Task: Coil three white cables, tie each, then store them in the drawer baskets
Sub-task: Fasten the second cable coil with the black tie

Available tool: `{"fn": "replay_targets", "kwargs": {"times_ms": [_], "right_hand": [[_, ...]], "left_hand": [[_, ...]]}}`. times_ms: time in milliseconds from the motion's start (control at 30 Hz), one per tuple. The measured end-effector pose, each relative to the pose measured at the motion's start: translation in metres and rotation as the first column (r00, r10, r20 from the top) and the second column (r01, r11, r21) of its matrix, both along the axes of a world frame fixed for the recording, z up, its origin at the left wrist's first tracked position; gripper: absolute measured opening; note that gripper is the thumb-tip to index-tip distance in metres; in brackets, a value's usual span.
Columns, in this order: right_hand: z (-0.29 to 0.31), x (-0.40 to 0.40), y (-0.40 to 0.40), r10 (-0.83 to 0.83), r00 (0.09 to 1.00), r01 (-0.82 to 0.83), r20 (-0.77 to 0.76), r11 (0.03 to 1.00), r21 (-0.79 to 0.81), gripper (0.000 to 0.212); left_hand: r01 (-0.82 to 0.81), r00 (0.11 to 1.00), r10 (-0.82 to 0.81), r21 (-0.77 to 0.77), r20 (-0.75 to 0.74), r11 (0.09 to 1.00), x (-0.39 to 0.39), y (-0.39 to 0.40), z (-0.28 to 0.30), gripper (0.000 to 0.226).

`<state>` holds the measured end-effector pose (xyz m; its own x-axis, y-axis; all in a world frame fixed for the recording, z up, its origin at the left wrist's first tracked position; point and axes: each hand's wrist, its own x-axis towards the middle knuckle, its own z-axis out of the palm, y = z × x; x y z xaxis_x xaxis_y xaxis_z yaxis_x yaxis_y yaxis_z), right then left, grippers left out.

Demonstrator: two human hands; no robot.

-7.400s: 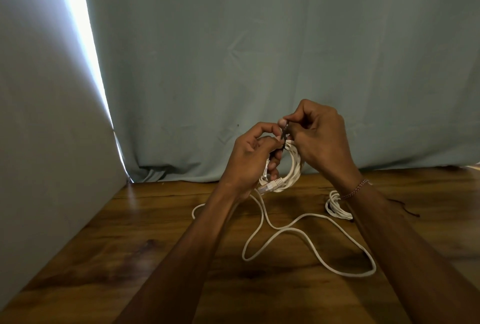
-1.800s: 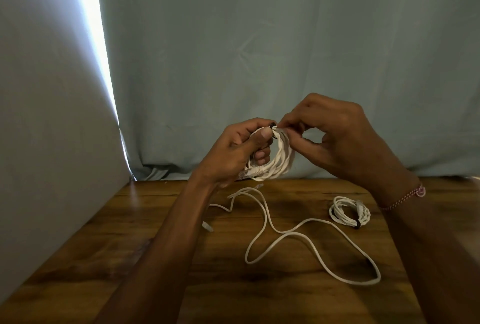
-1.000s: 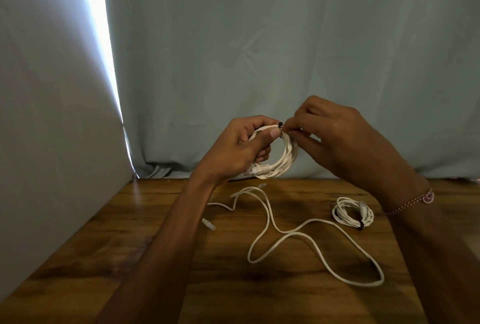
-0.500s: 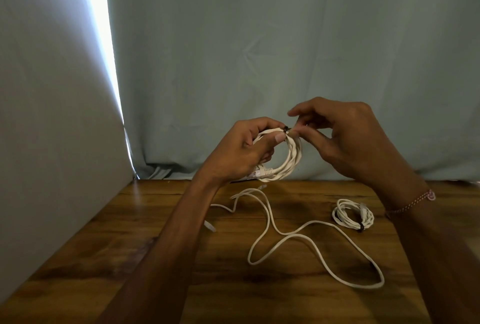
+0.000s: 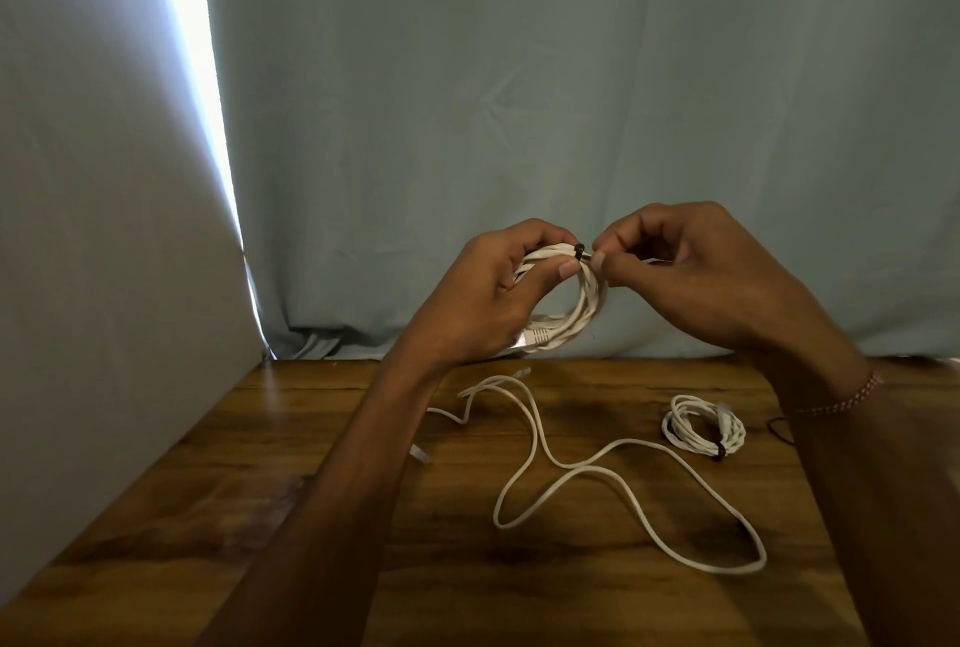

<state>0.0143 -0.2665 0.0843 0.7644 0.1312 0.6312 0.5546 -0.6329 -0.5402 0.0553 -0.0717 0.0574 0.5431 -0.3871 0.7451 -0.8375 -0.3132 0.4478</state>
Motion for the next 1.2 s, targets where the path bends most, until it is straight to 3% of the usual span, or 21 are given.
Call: {"fn": "replay_targets", "kwargs": {"times_ms": [667, 1200], "right_hand": [[0.005, -0.011, 0.001, -0.002, 0.995, 0.013, -0.101, 0.993, 0.115, 0.008], [0.006, -0.013, -0.002, 0.036, 0.986, -0.026, -0.161, 0.998, 0.064, 0.006]], "left_hand": [[-0.073, 0.977, 0.061, 0.055, 0.204, 0.996, -0.002, -0.008, 0.000, 0.024], [-0.153, 0.951, 0.112, 0.126, 0.287, 0.980, -0.001, -0.010, -0.001, 0.027]]}}
